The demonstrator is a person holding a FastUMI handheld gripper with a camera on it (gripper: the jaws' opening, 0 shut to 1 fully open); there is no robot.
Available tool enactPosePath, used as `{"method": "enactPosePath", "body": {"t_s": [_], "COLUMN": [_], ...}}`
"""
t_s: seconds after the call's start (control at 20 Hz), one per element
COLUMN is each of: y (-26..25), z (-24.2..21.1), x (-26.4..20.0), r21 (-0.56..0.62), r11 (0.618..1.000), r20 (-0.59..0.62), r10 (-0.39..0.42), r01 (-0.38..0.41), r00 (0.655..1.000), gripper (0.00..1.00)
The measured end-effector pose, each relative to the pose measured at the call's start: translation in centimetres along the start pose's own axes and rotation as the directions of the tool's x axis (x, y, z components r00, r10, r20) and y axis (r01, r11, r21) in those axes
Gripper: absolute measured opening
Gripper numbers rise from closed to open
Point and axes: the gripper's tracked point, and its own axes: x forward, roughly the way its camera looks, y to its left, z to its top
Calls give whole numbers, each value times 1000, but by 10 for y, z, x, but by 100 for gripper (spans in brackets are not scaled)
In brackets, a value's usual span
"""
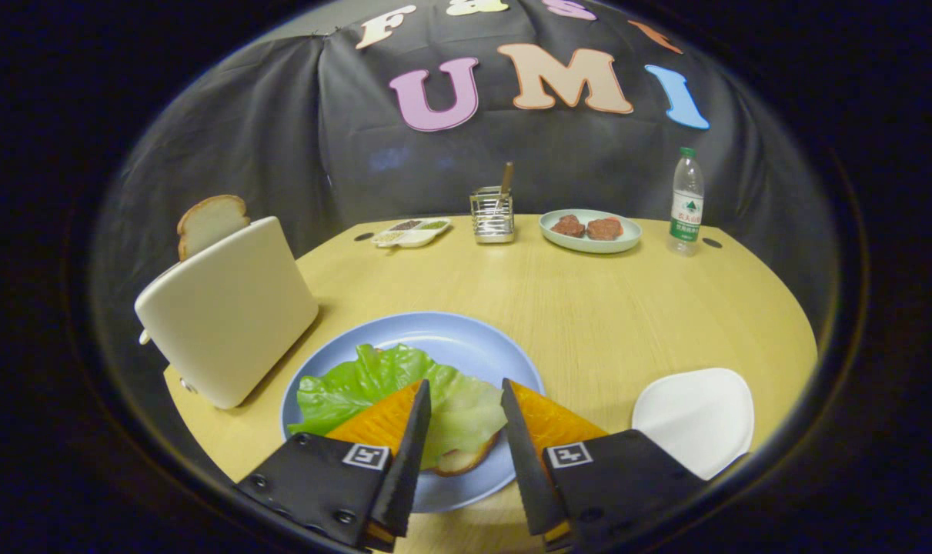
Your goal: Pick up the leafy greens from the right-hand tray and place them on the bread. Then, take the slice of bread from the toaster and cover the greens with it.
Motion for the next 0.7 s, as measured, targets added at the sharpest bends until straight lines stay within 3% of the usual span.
{"method": "enactPosePath", "body": {"t_s": [0.2,0.7], "y": [-2,32], "z": [16,58], "x": [-16,-57], "r21": [-3,46], "r11": [1000,990], "r20": [55,184], "r10": [2,124], "r01": [-2,-134], "r00": [998,975], "gripper": [99,98]}}
